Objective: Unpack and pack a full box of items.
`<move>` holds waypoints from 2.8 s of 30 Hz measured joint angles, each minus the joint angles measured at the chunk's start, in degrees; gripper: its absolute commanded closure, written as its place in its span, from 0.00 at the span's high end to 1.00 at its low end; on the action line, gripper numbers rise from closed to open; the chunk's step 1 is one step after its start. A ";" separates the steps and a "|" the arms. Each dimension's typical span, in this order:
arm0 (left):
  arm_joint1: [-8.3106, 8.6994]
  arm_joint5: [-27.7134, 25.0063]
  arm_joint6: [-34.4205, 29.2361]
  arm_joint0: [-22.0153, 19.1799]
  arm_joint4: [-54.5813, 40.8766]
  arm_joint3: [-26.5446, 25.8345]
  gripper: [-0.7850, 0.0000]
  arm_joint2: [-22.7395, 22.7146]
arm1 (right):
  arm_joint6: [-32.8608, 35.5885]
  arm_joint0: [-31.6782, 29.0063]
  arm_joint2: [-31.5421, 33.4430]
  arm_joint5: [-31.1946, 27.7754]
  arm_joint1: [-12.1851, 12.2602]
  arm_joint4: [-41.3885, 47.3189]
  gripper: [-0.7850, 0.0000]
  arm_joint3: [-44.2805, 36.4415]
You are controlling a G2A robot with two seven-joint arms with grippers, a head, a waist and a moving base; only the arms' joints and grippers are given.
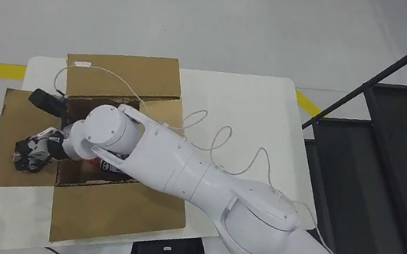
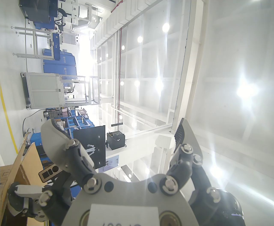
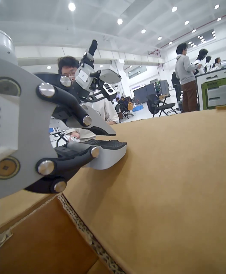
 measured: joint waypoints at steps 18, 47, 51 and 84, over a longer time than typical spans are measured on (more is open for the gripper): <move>0.00 0.00 0.00 0.00 0.00 0.00 1.00 0.00 | 3.58 9.98 -7.70 8.39 -5.48 -2.59 0.00 4.06; 0.00 0.00 0.00 0.00 0.00 0.00 1.00 0.00 | 1.41 13.49 -13.71 19.52 -6.70 1.36 0.00 6.00; 0.00 0.00 0.00 0.00 0.00 0.00 1.00 0.00 | -0.15 12.79 -11.09 13.30 -6.14 7.59 0.00 6.89; 0.00 0.00 0.00 0.00 0.00 0.00 1.00 0.00 | -12.93 -1.68 4.25 19.54 6.28 -2.80 0.29 -14.67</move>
